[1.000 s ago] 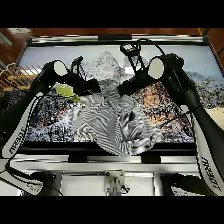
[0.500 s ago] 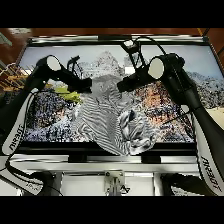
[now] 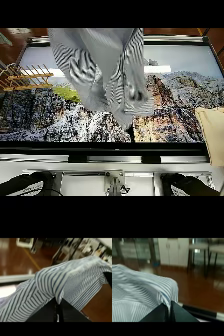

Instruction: Fold the shirts.

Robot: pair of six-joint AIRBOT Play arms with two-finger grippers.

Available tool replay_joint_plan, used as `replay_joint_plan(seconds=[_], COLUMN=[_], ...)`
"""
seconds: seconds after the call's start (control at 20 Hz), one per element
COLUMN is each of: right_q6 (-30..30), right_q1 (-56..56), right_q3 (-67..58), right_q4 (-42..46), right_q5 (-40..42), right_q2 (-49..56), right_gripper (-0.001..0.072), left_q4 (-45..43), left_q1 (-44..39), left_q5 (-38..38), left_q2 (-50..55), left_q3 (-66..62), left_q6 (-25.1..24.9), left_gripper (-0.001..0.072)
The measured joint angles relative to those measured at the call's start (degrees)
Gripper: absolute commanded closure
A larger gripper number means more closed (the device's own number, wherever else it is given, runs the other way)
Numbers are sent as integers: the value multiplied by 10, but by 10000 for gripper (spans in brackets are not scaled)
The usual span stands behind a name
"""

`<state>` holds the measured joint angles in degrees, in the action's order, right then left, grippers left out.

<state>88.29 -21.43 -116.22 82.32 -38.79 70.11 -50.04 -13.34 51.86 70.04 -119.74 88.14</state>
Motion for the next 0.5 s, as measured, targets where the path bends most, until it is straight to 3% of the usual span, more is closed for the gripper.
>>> replay_joint_plan(seconds=[0.15, 0.3, 0.5], right_q6=[3, 31, 98], right_q1=[1, 2, 3], right_q3=[-14, -16, 47], right_q4=[0, 4, -2], right_q5=[-54, -179, -341], right_q2=[-56, -84, -86], right_gripper=[633, 633, 633], left_q4=[10, -16, -56], left_q1=[1, 1, 2], left_q5=[-16, 50, 163], left_q2=[-79, -91, -25], left_q3=[37, 51, 58], left_q6=[-13, -16, -4], left_gripper=[646, 646, 646])
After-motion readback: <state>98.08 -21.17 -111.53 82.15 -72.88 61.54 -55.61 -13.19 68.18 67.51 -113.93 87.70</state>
